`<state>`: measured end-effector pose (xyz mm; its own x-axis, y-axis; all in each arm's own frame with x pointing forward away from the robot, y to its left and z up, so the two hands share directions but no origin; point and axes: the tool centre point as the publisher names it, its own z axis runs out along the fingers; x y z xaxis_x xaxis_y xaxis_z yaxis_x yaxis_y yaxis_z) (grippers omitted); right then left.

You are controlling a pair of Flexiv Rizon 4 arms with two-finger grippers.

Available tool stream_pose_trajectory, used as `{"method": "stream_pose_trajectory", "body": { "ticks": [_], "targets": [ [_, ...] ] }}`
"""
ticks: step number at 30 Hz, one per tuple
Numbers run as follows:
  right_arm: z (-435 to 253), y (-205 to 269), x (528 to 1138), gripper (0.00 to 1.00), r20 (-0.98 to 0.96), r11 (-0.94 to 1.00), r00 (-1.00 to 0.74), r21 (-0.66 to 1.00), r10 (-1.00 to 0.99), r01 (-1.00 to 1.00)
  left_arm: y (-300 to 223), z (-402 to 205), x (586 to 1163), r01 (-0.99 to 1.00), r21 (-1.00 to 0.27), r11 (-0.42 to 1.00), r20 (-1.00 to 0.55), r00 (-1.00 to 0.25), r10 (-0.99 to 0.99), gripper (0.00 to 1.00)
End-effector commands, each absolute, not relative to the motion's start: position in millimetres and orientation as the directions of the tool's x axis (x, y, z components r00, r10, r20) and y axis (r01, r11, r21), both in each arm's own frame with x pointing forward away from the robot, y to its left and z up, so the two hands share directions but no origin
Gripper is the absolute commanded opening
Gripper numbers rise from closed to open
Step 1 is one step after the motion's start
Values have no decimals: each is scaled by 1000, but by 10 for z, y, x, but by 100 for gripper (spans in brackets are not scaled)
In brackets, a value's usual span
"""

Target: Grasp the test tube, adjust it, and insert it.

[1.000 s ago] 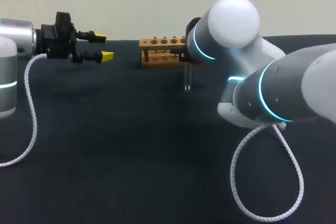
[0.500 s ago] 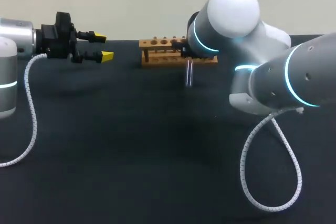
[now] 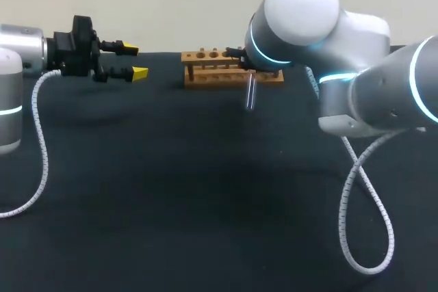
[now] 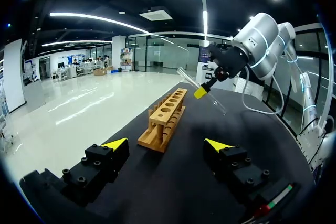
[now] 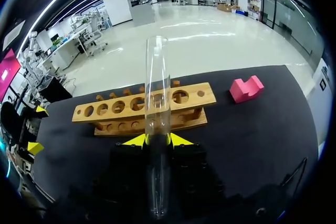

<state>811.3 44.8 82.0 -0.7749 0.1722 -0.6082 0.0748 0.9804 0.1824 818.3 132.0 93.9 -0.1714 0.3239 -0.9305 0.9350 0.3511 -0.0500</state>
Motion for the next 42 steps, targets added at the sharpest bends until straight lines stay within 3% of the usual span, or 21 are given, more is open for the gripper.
{"method": "stream_pose_trajectory", "body": {
  "ticks": [1,42],
  "targets": [
    [952,381,7929,0,-695,978,-691,184,197,93,1328,928,8177,935,-47,351,-932,-167,321,100],
    [1202,232,7682,0,-738,981,-652,184,175,55,1328,928,8177,935,-47,351,-932,-167,321,100]
  ]
}}
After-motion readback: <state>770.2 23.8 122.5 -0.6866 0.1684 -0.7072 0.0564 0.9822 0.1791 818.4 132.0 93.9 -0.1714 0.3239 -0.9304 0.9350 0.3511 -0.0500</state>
